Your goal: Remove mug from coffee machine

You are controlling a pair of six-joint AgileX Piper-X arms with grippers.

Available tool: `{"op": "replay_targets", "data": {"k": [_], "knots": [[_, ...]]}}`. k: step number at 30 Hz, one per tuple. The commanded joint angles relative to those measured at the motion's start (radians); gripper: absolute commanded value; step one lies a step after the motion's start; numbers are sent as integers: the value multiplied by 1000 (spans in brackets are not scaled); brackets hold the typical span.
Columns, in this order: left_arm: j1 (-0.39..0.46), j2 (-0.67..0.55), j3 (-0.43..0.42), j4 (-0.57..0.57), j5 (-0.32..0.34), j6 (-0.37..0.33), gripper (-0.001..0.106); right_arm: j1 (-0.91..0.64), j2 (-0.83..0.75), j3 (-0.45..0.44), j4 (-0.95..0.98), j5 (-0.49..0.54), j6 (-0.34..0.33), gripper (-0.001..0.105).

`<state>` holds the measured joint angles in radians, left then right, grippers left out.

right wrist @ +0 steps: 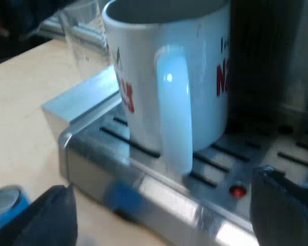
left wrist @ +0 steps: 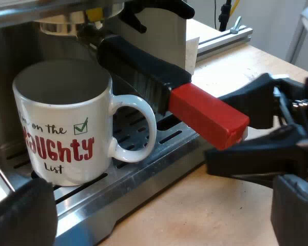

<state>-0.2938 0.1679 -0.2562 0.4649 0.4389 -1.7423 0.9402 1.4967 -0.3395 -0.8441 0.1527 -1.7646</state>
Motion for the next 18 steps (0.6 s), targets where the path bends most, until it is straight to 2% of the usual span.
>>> {"op": "replay_targets", "data": {"k": [1, 3, 8, 18], "knots": [[-5, -1, -5, -16, 7, -3, 85, -3, 106, -139, -21, 29, -2, 71], [-5, -1, -5, -16, 7, -3, 85, -3, 118, -146, -21, 29, -2, 71], [-5, -1, -5, -16, 7, -3, 85, -3, 206, -230, -21, 29, -2, 71], [-5, -1, -5, -16, 7, -3, 85, -10, 269, -310, -19, 55, -2, 71]]}}
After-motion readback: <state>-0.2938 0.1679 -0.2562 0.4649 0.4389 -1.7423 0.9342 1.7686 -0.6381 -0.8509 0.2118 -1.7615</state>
